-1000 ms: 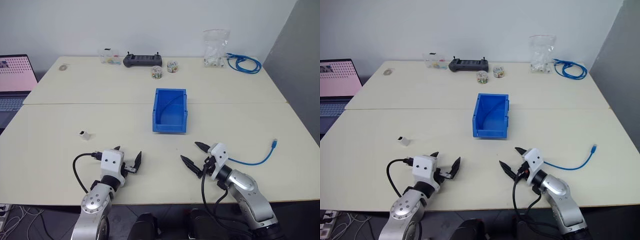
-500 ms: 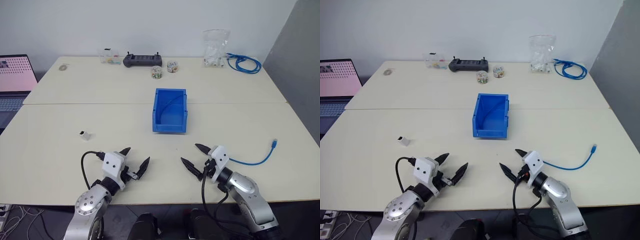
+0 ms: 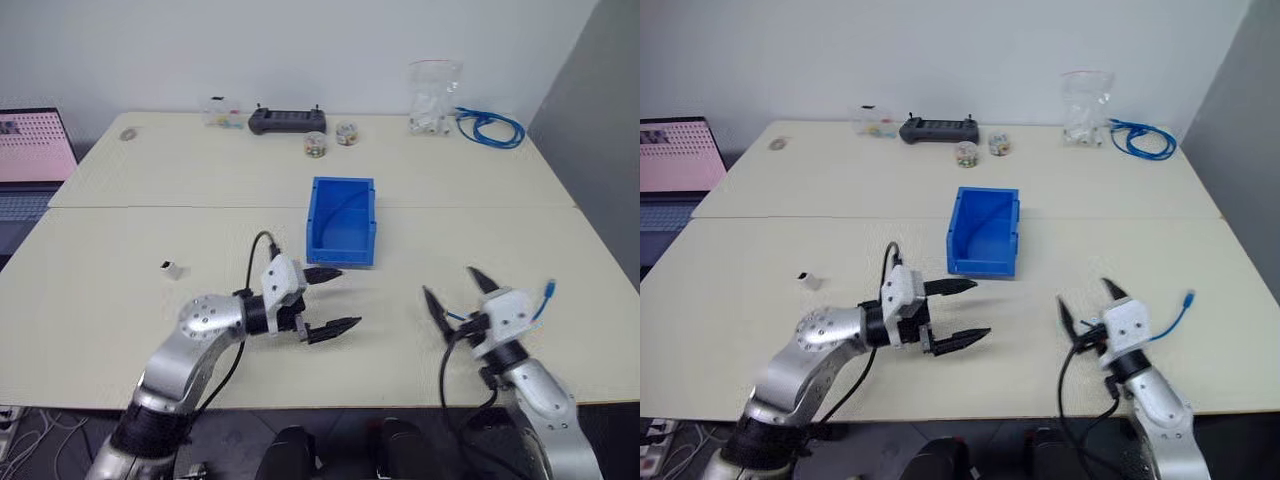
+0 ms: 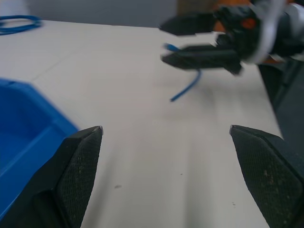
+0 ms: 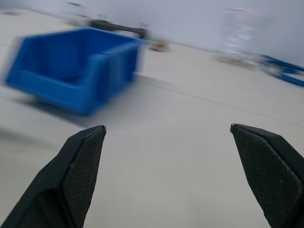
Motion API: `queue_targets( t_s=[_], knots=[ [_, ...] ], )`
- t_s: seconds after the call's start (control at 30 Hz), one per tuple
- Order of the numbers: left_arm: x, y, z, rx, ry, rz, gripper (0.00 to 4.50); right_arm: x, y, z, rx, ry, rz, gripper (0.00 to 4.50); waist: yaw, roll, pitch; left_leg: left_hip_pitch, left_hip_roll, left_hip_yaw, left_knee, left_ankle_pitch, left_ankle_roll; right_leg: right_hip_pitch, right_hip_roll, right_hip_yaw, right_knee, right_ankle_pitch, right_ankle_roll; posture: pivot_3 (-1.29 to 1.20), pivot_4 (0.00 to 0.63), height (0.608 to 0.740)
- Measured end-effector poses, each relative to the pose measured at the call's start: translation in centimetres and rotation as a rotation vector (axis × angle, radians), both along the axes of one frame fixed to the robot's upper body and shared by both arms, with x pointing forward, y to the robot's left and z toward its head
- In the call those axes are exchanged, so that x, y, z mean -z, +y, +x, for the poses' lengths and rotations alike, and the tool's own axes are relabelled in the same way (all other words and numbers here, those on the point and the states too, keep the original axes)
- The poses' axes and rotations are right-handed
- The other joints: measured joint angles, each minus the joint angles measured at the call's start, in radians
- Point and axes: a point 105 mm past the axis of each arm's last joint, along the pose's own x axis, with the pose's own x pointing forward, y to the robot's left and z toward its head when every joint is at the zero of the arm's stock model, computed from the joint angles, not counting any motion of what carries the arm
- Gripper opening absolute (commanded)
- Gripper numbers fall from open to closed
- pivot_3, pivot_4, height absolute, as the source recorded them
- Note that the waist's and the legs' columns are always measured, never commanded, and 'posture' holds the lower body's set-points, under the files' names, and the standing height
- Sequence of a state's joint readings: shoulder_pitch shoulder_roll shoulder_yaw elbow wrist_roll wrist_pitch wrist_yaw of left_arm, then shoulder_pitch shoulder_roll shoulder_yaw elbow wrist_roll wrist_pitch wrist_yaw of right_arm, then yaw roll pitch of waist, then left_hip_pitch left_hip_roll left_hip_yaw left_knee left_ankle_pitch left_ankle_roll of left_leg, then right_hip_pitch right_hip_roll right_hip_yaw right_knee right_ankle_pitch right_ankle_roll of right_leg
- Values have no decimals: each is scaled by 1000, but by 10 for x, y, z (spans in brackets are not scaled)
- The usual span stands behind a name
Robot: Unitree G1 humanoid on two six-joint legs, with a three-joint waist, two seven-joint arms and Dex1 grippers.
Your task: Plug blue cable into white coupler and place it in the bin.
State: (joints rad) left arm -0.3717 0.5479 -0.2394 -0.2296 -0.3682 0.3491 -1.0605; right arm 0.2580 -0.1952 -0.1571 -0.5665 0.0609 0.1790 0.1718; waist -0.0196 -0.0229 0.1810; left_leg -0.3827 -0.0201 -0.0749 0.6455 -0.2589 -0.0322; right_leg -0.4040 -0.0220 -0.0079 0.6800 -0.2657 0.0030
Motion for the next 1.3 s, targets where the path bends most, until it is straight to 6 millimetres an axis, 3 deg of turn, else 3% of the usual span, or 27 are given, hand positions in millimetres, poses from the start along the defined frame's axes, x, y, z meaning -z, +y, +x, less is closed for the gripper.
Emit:
queue_targets(
  t_s=[0.03,0.27,0.43,0.57,0.73,0.93,1.03,1.3],
  knots=[
    [0,-7,1,54,-11,46,4500,0,-18,-4,118,22,21,4448,-4,0,0,0,0,1,0,0,0,0,0,1,0,0,0,0,150,740],
    [-3,-38,16,116,-44,118,4500,14,-77,-9,468,218,68,4448,-8,1,0,0,0,1,0,0,0,0,0,1,0,0,0,0,150,740],
    [-6,-52,18,145,-76,144,4500,23,-97,0,532,332,139,4448,-11,2,-1,0,0,1,0,0,0,0,1,1,0,0,0,0,150,740],
    [-4,-55,19,151,-77,159,4500,31,-104,5,531,398,177,4448,-11,2,-1,0,0,1,0,0,1,0,1,1,1,0,0,0,150,740],
    [-19,-65,22,165,-119,143,4500,32,-94,13,460,440,187,4448,-10,2,-1,-1,-1,1,0,0,1,0,2,1,1,0,0,0,150,740],
    [-19,-66,23,159,-109,146,4500,41,-89,16,428,481,179,4448,-12,2,-1,-1,-1,1,0,0,1,0,2,1,1,0,0,0,150,740],
    [-20,-66,23,158,-112,149,4500,45,-89,19,424,498,177,3982,-12,2,-1,-1,-1,1,0,0,1,0,2,1,1,0,0,0,150,740],
    [-20,-65,24,157,-115,155,4500,45,-87,30,404,509,198,1897,-10,2,-1,-1,-1,1,0,0,1,0,2,1,1,0,0,0,150,740]
  ],
)
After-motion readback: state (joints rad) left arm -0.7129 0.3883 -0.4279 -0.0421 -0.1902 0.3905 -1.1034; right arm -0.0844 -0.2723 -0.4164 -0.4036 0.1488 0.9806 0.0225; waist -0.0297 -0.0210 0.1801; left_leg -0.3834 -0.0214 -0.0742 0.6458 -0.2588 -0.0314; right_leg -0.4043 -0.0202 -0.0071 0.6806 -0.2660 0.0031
